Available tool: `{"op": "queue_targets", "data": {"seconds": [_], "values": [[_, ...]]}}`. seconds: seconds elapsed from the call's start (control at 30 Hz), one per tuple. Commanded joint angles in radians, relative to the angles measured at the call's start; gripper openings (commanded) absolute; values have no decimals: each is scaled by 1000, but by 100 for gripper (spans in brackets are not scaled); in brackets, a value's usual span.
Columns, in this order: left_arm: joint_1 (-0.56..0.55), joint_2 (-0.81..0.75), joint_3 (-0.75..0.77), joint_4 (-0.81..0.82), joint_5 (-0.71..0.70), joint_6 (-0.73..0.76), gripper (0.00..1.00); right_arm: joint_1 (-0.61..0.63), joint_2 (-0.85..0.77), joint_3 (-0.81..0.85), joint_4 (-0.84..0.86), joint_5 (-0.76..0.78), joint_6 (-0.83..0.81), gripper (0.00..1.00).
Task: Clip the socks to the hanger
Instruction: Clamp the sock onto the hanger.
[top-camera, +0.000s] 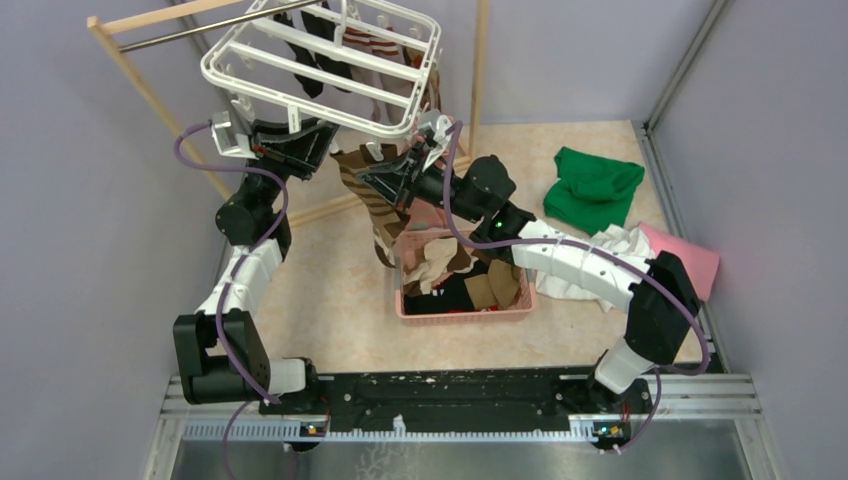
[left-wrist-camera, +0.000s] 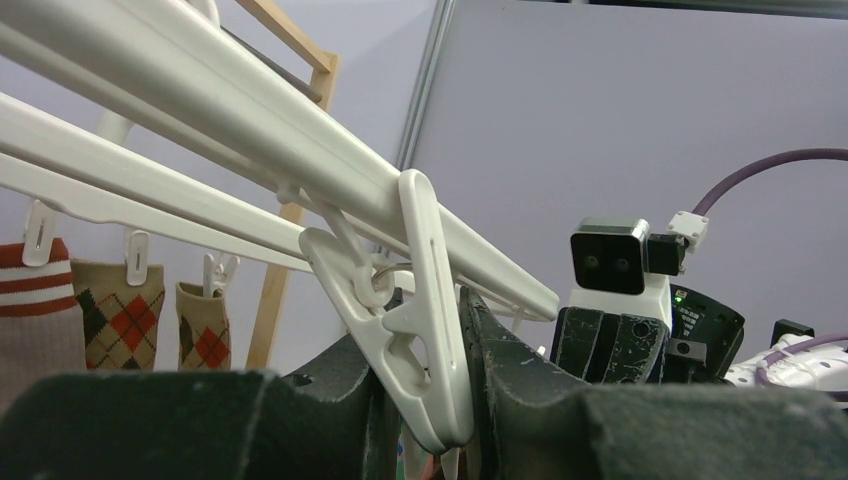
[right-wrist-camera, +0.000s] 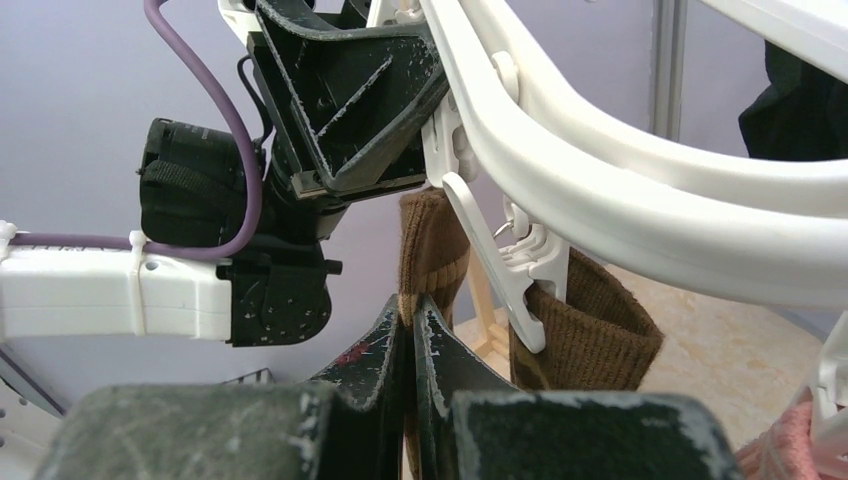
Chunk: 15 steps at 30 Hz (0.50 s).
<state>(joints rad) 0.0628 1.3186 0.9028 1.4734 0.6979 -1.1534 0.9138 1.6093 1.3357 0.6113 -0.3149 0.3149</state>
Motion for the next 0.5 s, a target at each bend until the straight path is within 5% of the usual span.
{"op": "queue_targets", "data": {"seconds": [0.0, 0.47], "values": [[-4, -1, 8, 191, -7, -8, 4, 14, -46, 53, 68, 6, -10, 0], [-4, 11, 22, 206, -17, -14, 4, 16, -64, 33, 68, -26, -13, 0]]}}
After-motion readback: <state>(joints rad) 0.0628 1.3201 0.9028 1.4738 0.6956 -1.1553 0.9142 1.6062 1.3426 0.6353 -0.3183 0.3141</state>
